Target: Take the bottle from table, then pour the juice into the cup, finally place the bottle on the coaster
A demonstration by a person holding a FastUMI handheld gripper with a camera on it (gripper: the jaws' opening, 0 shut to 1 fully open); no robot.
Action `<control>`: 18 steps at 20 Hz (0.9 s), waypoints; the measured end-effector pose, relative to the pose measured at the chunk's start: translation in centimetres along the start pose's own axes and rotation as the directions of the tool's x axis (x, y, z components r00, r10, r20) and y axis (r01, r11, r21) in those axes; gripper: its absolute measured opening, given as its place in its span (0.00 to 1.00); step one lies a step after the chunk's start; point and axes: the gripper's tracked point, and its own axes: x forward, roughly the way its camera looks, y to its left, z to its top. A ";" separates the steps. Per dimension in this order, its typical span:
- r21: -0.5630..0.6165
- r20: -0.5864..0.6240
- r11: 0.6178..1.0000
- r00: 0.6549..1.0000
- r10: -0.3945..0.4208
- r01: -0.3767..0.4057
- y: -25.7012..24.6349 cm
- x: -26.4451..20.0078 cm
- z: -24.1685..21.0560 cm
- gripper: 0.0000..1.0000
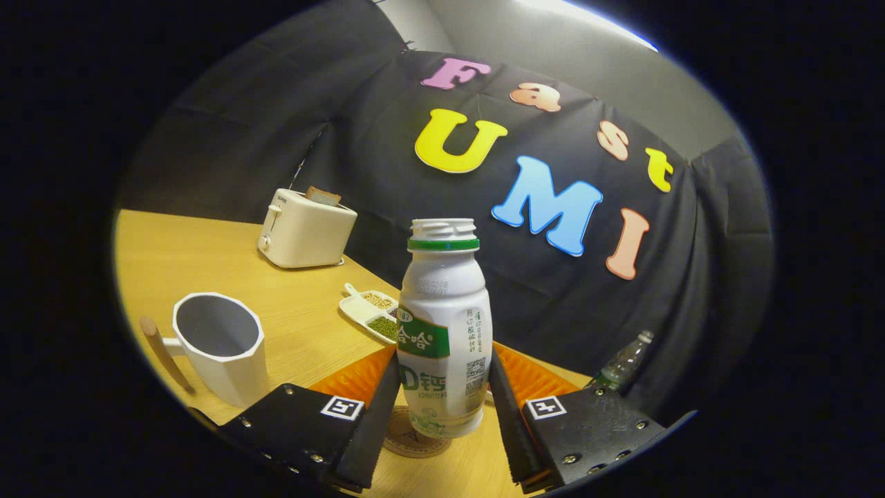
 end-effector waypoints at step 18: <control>0.368 -0.032 0.930 0.999 0.011 0.001 -2.0 0.3 -3.4 0.71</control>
